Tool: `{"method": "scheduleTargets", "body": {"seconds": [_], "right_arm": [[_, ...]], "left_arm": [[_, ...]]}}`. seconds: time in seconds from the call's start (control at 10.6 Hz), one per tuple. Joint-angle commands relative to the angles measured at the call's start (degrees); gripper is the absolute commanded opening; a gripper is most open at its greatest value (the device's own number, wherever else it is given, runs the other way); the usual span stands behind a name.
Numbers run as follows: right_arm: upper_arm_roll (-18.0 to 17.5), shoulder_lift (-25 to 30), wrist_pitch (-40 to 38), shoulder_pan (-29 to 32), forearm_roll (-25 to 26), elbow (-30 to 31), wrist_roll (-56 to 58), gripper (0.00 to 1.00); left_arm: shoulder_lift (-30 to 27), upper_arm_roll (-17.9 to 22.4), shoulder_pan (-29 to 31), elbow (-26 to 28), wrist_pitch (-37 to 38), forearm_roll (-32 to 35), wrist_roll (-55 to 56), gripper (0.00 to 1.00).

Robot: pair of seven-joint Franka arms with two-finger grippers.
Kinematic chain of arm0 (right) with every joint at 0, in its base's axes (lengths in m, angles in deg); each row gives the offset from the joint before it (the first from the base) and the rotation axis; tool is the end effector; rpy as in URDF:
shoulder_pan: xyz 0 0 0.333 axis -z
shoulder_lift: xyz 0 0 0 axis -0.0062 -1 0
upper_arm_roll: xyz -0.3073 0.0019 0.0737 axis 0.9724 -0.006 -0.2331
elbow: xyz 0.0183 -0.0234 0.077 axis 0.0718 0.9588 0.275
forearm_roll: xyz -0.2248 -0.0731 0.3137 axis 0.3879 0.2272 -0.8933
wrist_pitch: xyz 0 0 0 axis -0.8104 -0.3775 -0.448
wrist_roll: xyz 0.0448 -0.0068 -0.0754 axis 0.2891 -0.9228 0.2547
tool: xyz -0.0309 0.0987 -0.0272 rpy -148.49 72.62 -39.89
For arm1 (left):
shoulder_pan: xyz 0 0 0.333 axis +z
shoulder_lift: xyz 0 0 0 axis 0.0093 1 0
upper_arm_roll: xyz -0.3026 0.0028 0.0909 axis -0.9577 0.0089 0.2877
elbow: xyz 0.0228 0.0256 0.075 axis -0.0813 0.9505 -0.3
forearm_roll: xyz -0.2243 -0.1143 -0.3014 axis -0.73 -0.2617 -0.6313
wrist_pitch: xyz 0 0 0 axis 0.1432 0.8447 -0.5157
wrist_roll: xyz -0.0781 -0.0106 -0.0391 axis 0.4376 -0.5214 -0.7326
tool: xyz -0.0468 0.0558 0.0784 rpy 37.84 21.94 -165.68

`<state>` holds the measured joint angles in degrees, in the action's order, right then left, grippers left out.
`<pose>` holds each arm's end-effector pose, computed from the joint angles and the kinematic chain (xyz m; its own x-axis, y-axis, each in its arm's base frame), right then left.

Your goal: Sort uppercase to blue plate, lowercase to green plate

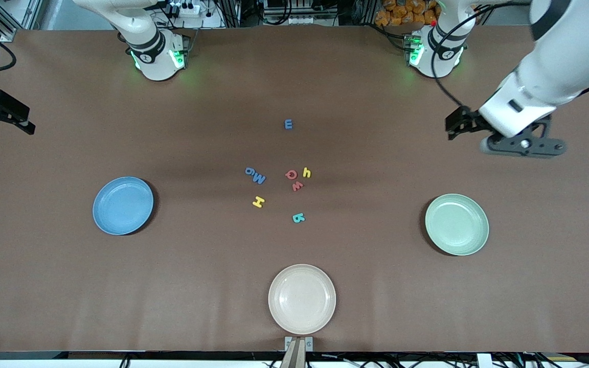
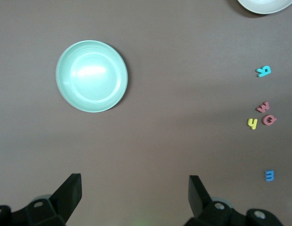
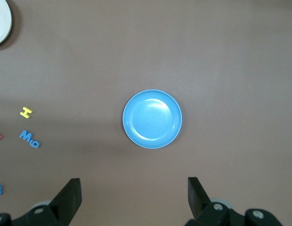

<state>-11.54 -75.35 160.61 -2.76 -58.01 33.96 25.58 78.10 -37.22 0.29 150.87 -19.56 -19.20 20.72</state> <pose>0.5475 -0.0225 0.6499 0.9955 0.0835 0.0458 0.0841 -0.9964 -0.0121 0.5500 -0.1846 0.5686 0.9928 -0.1032 -0.0601 -0.1023 -0.9946 0.0187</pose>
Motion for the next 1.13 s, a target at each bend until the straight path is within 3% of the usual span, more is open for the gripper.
{"method": "scheduleTargets", "body": {"seconds": [0.0, 0.28, 0.56, 0.85, 1.03], "right_arm": [[-0.14, -0.90, 0.16, 0.39, -0.74, 0.64, -0.24, 1.00], [-0.14, -1.61, -0.10, 0.30, -0.22, 1.96, -0.24, 1.00], [-0.14, -2.65, -0.10, 0.48, 0.40, 2.22, -0.59, 1.00], [-0.14, -6.34, 0.86, 0.65, -0.48, 2.22, -1.21, 1.00], [-0.23, -10.03, 3.40, -0.13, -0.57, 2.31, -1.12, 1.00]], "left_arm": [[1.84, -4.22, -0.01, 2.17, -3.60, -0.60, 3.61, 1.00], [6.76, -7.66, -2.29, 2.87, -7.73, 1.85, 5.27, 1.00], [7.74, -12.48, -3.53, 8.12, -13.87, 2.03, 13.35, 1.00], [9.23, -16.01, -3.71, 14.11, -23.27, 2.47, 18.71, 1.00], [12.73, -16.19, -6.51, 14.39, -26.45, 5.96, 22.84, 1.00]]}}
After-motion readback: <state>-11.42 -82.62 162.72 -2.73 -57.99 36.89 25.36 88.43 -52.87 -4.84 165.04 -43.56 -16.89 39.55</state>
